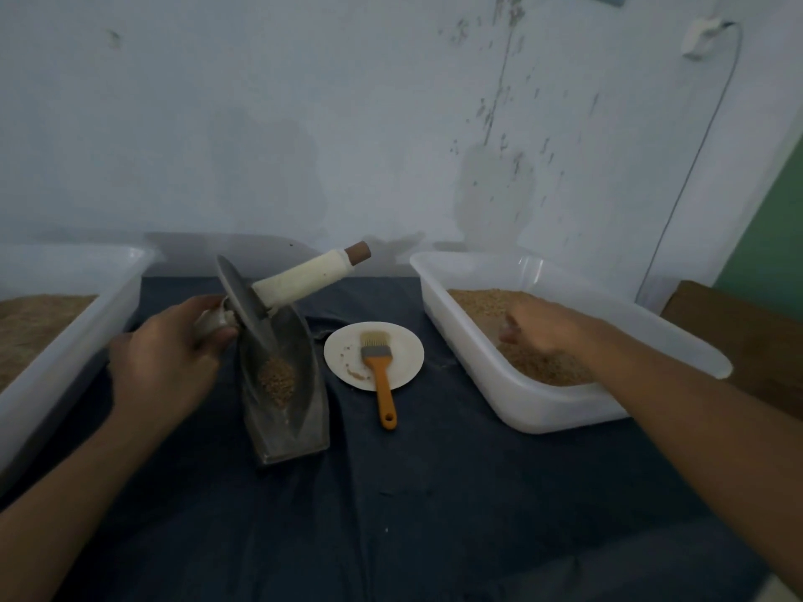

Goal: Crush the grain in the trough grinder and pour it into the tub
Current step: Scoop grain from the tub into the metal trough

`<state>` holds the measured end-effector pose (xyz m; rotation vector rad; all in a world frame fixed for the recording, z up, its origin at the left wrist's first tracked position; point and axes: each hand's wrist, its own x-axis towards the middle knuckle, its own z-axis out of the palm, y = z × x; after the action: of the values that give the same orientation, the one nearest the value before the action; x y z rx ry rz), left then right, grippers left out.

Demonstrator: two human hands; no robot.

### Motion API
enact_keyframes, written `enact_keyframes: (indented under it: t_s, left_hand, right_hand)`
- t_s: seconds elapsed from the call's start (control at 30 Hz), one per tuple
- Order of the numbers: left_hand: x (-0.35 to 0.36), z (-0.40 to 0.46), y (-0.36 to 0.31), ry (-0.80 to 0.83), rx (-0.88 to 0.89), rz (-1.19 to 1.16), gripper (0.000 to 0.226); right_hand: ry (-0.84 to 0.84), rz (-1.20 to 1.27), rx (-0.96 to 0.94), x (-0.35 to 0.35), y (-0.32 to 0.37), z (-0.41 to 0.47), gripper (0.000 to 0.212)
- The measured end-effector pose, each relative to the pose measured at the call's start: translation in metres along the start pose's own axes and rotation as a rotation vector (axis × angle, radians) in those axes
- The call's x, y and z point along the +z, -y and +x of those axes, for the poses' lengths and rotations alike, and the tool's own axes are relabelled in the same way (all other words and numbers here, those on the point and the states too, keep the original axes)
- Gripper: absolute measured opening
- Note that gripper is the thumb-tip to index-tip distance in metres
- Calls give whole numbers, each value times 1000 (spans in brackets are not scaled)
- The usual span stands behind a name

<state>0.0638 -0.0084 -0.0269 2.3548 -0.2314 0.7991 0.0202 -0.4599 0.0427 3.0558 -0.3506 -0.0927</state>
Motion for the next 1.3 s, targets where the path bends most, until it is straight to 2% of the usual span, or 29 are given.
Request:
enact_keyframes:
  t_s: [0.17, 0.37, 0.5, 0.83, 1.1, 1.3]
  left_hand:
    - [2, 1, -1, -5, 6, -13, 33]
    - [0, 0, -5, 3, -37, -42, 32]
    - [-2, -1, -7, 13, -61, -52, 32]
    - [-4, -3, -12, 35, -93, -68, 34]
    - [-7, -6, -18, 23, -102, -166, 24]
    - [-9, -5, -14, -15, -100, -177, 17]
  right_hand:
    - [-31, 203, 10, -2, -18, 1, 29]
    - [-148, 321, -17, -8, -41, -13, 30]
    - [-203, 364, -45, -10, -49, -25, 28]
    - [-189, 348, -87, -23, -48, -39, 24]
    - [-183, 428, -342, -43, 8, -36, 17]
    - [-121, 323, -503, -47, 74, -26, 8]
